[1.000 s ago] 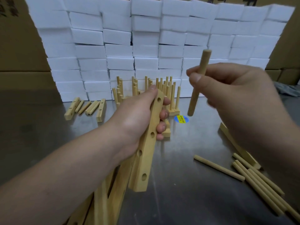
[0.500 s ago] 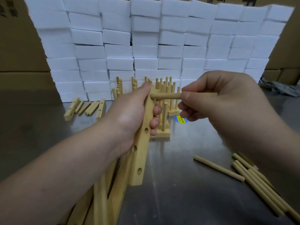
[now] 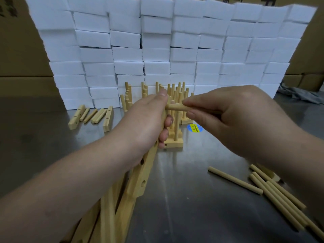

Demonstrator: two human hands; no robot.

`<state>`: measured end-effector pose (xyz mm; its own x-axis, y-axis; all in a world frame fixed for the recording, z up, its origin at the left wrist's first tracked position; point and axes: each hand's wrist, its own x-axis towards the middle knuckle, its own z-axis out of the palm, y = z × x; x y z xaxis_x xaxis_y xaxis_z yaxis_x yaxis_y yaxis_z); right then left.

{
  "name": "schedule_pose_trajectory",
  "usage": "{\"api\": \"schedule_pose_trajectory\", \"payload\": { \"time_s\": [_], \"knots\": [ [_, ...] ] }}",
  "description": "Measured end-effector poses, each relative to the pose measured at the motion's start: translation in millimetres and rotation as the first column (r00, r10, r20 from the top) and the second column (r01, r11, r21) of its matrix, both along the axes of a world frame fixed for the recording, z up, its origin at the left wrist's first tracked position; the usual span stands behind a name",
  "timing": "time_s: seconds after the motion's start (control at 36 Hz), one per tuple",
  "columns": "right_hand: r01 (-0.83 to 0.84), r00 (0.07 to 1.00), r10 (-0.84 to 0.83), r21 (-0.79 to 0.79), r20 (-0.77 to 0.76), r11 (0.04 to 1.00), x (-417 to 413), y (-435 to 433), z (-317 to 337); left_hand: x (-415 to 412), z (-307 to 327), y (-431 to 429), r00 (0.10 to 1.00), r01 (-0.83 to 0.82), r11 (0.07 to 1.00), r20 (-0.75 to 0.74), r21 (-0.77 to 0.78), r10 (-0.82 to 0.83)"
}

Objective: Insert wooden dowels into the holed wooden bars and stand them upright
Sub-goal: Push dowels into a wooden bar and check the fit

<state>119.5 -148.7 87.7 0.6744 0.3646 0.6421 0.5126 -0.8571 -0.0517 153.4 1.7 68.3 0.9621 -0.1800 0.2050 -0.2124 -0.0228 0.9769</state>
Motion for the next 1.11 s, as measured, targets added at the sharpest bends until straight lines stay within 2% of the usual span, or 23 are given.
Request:
{"api": "schedule_pose_trajectory", "payload": {
  "time_s": [0.17, 0.25, 0.39, 0.5, 0.58, 0.67, 0.72, 0.75, 0.81, 0.83, 0.86, 0.89, 0.92, 0.97, 1.0, 1.03, 1.08, 1.11],
  "knots": [
    [-0.027, 0.997, 0.024, 0.036, 0.077, 0.999, 2, 3, -7, -1, -1, -1, 0.998, -0.037, 0.999, 0.051, 0.014, 0.036],
    [-0.065, 0.993, 0.052, 0.126, 0.102, 0.99, 3, 9, -13, -2, 0, 0, 0.995, -0.047, 0.999, 0.092, 0.012, 0.046],
    [-0.097, 0.988, 0.139, 0.412, -0.073, 0.906, 3, 12, -20, 0, -3, 0, 0.991, -0.061, 0.997, 0.123, 0.041, 0.055],
    [-0.071, 0.969, 0.191, 0.57, -0.155, 0.819, -2, 14, -23, 0, -5, 0, 0.978, -0.123, 0.984, 0.187, 0.129, 0.097],
    [-0.038, 0.961, 0.206, 0.645, -0.186, 0.764, -3, 14, -17, 1, -4, 1, 0.961, -0.143, 0.978, 0.26, 0.152, 0.1],
    [0.013, 0.944, 0.211, 0.667, -0.254, 0.745, -2, 17, -17, 3, -3, 2, 0.975, -0.102, 0.988, 0.21, 0.116, 0.076],
    [0.044, 0.917, 0.265, 0.738, -0.297, 0.674, 1, 19, -16, 6, -3, 2, 0.98, -0.101, 0.991, 0.179, 0.084, 0.084],
    [0.068, 0.893, 0.327, 0.81, -0.31, 0.583, 3, 19, -14, 8, -3, 2, 0.981, -0.115, 0.992, 0.162, 0.058, 0.104],
    [0.154, 0.803, 0.518, 0.942, -0.295, 0.298, 6, 19, -10, 13, -6, 3, 0.981, -0.163, 0.987, 0.103, 0.002, 0.162],
    [0.194, 0.761, 0.591, 0.963, -0.268, 0.186, 8, 19, -9, 16, -8, 3, 0.979, -0.193, 0.981, 0.059, -0.023, 0.194],
    [0.229, 0.737, 0.622, 0.964, -0.264, 0.137, 9, 19, -10, 19, -8, 4, 0.976, -0.218, 0.975, 0.013, -0.048, 0.219],
    [0.262, 0.727, 0.621, 0.954, -0.293, 0.143, 11, 20, -13, 21, -7, 5, 0.972, -0.235, 0.969, -0.028, -0.076, 0.233],
    [0.297, 0.725, 0.593, 0.936, -0.35, 0.19, 14, 22, -18, 23, -6, 6, 0.97, -0.242, 0.964, -0.062, -0.11, 0.236],
    [0.347, 0.677, 0.539, 0.863, -0.501, 0.368, 14, 26, -30, 22, -2, 9, 0.968, -0.235, 0.956, -0.127, -0.177, 0.215],
    [0.346, 0.605, 0.565, 0.824, -0.561, 0.448, 13, 29, -35, 21, 0, 9, 0.967, -0.227, 0.952, -0.159, -0.204, 0.197],
    [0.327, 0.491, 0.638, 0.804, -0.593, 0.496, 11, 32, -39, 20, 1, 9, 0.965, -0.221, 0.949, -0.189, -0.224, 0.18],
    [0.3, 0.198, 0.799, 0.812, -0.567, 0.501, 2, 37, -44, 18, 0, 6, 0.961, -0.224, 0.945, -0.213, -0.239, 0.174],
    [0.281, 0.096, 0.837, 0.822, -0.538, 0.496, -2, 38, -45, 17, -1, 3, 0.962, -0.227, 0.949, -0.203, -0.22, 0.183]
  ]
}}
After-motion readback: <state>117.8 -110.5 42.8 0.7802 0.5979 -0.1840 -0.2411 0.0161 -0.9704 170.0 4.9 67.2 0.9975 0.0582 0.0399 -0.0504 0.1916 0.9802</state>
